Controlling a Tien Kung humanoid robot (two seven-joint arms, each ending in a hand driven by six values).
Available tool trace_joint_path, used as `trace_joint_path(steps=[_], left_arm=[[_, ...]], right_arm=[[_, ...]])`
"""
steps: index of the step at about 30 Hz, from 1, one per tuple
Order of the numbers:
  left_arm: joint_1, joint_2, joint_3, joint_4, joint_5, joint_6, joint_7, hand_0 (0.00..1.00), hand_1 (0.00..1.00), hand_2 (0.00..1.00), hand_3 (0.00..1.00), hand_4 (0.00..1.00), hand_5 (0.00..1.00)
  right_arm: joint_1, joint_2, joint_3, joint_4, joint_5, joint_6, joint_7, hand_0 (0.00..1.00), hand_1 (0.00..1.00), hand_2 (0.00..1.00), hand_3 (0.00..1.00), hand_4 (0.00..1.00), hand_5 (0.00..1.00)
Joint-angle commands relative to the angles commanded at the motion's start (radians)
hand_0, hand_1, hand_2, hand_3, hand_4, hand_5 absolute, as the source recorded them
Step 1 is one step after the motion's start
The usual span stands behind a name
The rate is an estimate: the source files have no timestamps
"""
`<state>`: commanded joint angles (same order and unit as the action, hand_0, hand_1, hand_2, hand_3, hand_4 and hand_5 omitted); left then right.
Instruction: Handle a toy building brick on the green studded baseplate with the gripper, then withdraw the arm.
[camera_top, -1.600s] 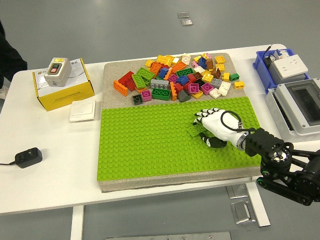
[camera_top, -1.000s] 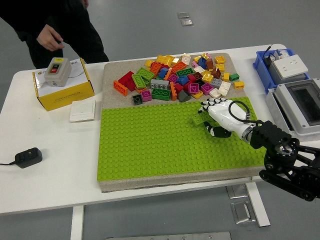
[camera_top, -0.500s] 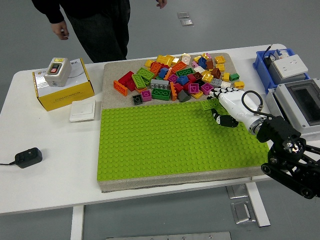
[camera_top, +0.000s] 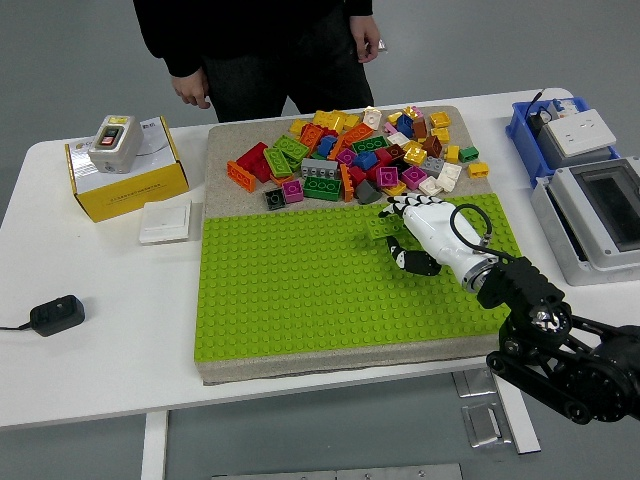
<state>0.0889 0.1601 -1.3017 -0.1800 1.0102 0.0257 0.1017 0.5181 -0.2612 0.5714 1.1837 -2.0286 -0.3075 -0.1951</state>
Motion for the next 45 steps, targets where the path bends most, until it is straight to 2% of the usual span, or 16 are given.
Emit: trace_joint_path(steps=[7,15,31,45], left_arm=[[0.003,0.001,-0.002,0.000,-0.002,0.001,0.000,0.686,0.693,0.678,0.756,0.434,0.419],[0.006,0.002,-0.005,0.000,0.000,0.001,0.002,0.686,0.692,0.678,0.758,0.434,0.420],[0.008,0.005,-0.006,0.000,0.006,0.000,0.003,0.685,0.693,0.677,0.759,0.433,0.417],[0.011,0.007,-0.005,0.000,0.007,-0.001,0.002,0.685,0.693,0.677,0.760,0.433,0.418]], right_arm=[[-0.068,0.018,0.061,0.017,-0.026,-0.005,-0.026,0.856,0.939,0.911,0.478,0.406,0.259],[-0.110,0.043,0.040,0.046,-0.050,-0.005,-0.075,0.856,0.940,0.912,0.479,0.411,0.263],[-0.125,0.081,0.039,0.039,-0.061,-0.010,-0.095,0.858,0.947,0.928,0.478,0.421,0.279],[-0.135,0.080,0.024,0.069,-0.084,0.016,-0.125,0.859,0.950,0.932,0.479,0.432,0.288]])
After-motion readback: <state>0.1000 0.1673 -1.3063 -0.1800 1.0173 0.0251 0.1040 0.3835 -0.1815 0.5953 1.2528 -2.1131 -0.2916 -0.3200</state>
